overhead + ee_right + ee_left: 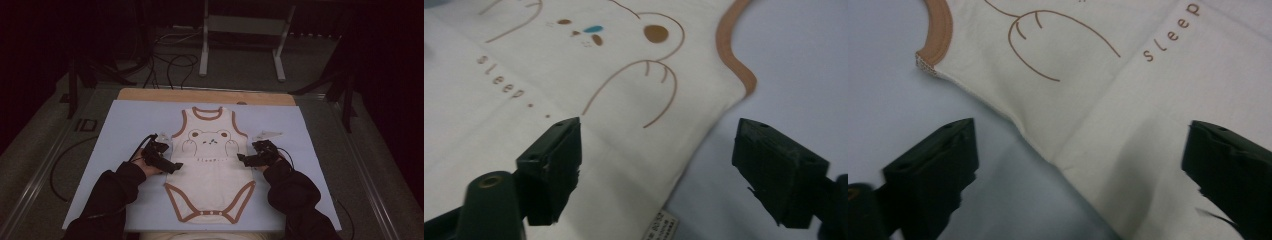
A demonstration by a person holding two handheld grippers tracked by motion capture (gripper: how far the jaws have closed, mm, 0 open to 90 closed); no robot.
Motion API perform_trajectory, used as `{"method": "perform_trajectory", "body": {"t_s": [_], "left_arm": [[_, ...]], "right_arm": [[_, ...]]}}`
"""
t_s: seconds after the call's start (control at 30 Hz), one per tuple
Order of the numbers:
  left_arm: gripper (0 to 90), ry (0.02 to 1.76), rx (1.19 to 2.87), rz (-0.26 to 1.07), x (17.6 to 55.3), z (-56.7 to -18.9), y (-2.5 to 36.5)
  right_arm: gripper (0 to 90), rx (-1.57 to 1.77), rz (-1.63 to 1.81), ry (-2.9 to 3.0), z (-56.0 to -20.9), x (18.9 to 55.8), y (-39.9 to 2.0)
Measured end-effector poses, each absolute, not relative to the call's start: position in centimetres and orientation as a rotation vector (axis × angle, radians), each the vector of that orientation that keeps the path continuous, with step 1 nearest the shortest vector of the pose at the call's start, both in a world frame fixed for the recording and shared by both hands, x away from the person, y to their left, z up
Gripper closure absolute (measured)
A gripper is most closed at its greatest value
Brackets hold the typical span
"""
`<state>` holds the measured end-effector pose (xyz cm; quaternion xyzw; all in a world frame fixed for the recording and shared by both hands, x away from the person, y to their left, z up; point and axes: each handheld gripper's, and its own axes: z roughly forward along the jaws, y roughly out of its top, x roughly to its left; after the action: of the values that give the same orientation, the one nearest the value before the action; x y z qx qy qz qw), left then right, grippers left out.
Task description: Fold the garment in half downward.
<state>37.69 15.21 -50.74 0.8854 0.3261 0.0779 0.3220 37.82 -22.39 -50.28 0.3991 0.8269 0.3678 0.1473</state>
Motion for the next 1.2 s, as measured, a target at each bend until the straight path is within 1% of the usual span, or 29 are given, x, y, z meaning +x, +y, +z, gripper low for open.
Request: {"method": "perform_trajectory", "body": {"t_s": [0.03, 0.07, 0.13, 0.2, 0.23, 0.37, 0.43, 0.47, 0.5, 0.63, 0.7, 0.77, 0.87, 1.0, 1.1, 1.17, 1.2], "left_arm": [[9.1, 0.864, 2.325, 0.215, 37.8, -50.9, 15.1], [10.3, 0.871, 2.326, 0.223, 37.9, -50.9, 15.1], [14.6, 0.889, 2.325, 0.242, 38.1, -51.0, 15.0], [15.9, 0.895, 2.317, 0.257, 38.2, -51.0, 15.1], [21.1, 0.904, 2.314, 0.256, 38.3, -51.1, 15.1], [29.6, 0.933, 2.311, 0.259, 38.7, -51.4, 15.0], [35.8, 0.939, 2.306, 0.256, 38.9, -51.4, 15.0], [36.0, 0.939, 2.306, 0.256, 38.9, -51.4, 15.0], [40.3, 0.949, 2.302, 0.268, 39.1, -51.4, 15.0], [46.5, 0.973, 2.298, 0.272, 39.4, -51.4, 14.9], [47.9, 0.990, 2.298, 0.268, 39.5, -51.4, 14.8], [49.4, 0.991, 2.310, 0.281, 39.5, -51.3, 14.5], [56.9, 0.999, 2.318, 0.274, 39.5, -51.2, 14.1], [68.1, 1.024, 2.299, 0.266, 39.6, -51.2, 14.1], [80.3, 1.037, 2.292, 0.256, 39.7, -51.1, 14.0], [87.3, 1.052, 2.278, 0.225, 39.8, -51.1, 14.0], [87.7, 1.063, 2.275, 0.219, 39.8, -51.1, 13.9]], "right_arm": [[29.1, 1.168, 1.024, 2.392, -50.6, 38.3, -22.4], [29.9, 1.177, 1.021, 2.386, -50.7, 38.4, -22.4], [36.7, 1.192, 1.008, 2.377, -50.9, 38.6, -22.5], [40.1, 1.209, 0.983, 2.358, -51.1, 38.8, -22.5], [43.8, 1.226, 0.984, 2.360, -51.2, 39.0, -22.5], [48.0, 1.242, 0.966, 2.375, -51.4, 39.2, -22.4], [53.2, 1.247, 0.950, 2.378, -51.5, 39.3, -22.3], [54.8, 1.249, 0.951, 2.380, -51.6, 39.3, -22.3], [57.9, 1.247, 0.932, 2.386, -51.6, 39.3, -22.3], [67.4, 1.266, 0.909, 2.382, -51.6, 39.5, -22.2], [69.8, 1.251, 0.901, 2.389, -51.6, 39.5, -22.2], [74.0, 1.237, 0.891, 2.401, -51.5, 39.4, -22.0], [82.3, 1.207, 0.873, 2.424, -51.4, 39.2, -21.6], [87.3, 1.181, 0.862, 2.436, -51.4, 39.2, -21.3], [88.7, 1.179, 0.863, 2.440, -51.4, 39.2, -21.3], [89.2, 1.182, 0.864, 2.439, -51.4, 39.2, -21.3], [89.4, 1.183, 0.862, 2.438, -51.4, 39.2, -21.3]]}}
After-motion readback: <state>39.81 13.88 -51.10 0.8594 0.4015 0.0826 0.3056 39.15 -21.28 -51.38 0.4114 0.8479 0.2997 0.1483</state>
